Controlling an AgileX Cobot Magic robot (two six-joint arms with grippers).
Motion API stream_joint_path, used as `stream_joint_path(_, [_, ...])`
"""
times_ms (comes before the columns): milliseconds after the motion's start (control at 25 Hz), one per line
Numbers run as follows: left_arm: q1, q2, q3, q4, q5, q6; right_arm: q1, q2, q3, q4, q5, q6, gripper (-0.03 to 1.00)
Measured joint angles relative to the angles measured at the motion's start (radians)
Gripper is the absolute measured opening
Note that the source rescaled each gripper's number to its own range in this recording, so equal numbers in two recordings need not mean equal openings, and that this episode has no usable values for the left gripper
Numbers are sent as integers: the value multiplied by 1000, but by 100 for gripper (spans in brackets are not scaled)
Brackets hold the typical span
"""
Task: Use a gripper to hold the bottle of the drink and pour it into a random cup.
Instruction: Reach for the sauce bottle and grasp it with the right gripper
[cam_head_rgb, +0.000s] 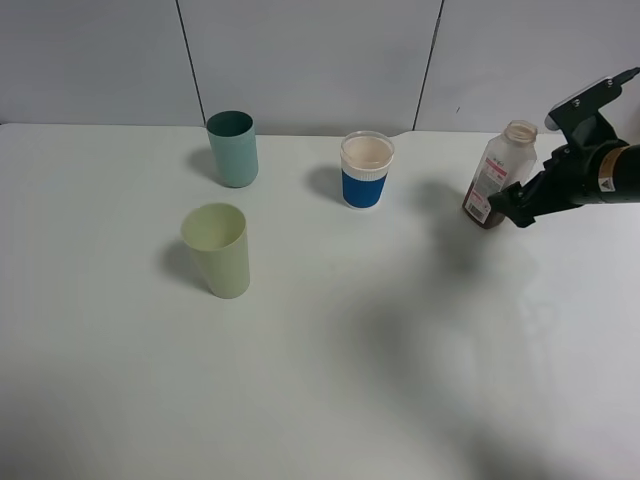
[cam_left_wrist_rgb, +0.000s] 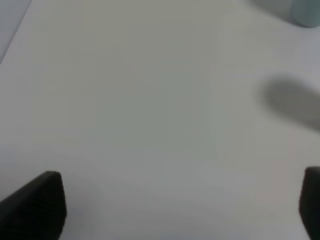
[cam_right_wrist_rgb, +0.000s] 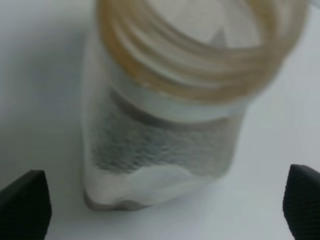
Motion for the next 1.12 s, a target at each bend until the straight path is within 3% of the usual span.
stream_joint_path(160, [0, 0, 0, 0, 1, 0, -17, 19, -1, 12, -63, -9, 100])
stream_joint_path(400, [0, 0, 0, 0, 1, 0, -19, 96, -1, 27, -118, -132, 100])
stream_joint_path(600, [0, 0, 0, 0, 1, 0, -19, 131, -2, 125, -210, -201, 100])
stream_joint_path(1120, [0, 0, 0, 0, 1, 0, -38, 198, -3, 241, -346, -218, 100])
